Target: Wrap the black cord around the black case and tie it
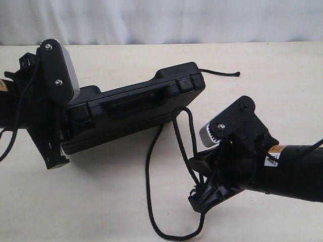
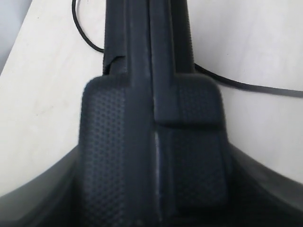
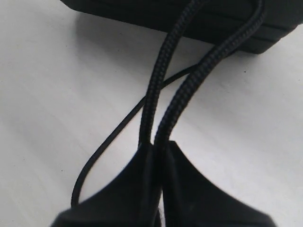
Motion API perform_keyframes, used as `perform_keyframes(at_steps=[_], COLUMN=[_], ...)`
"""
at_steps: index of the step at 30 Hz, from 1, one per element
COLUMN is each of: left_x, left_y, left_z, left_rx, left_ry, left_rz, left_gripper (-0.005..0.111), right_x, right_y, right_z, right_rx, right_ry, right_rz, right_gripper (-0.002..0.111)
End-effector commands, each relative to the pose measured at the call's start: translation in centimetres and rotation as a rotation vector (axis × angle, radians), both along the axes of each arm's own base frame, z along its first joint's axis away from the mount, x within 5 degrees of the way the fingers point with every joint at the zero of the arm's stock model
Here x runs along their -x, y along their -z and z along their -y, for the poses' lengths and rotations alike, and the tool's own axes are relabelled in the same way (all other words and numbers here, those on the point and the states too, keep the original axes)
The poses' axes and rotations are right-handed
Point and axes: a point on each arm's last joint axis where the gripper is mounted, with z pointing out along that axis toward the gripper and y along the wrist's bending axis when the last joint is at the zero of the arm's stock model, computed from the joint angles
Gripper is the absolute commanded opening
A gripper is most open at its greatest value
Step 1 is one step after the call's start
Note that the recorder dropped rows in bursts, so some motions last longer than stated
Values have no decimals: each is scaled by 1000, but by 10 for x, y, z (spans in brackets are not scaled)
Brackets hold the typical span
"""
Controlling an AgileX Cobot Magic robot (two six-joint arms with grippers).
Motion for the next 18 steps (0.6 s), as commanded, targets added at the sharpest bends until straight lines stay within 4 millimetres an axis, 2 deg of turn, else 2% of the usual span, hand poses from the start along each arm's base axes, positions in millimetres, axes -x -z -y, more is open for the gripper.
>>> perform_keyframes(at_steps=[1,12,18], left_x=[2,4,4], left_y=[5,9,9], left_z=[0,-1,-1], left_rx=[-28,-31,-31], left_ry=[32,31,30], left_rz=[-8,-22,-20], left_gripper=[0,0,0], right_x=[-2,-12,-17], right_y=[-2,-18,-12], right_z=[-1,-13,-31], right_rx=[32,50,93], right_ry=[-45,-123,-205], right_rz=[55,95,70], right_gripper=[4,4,4])
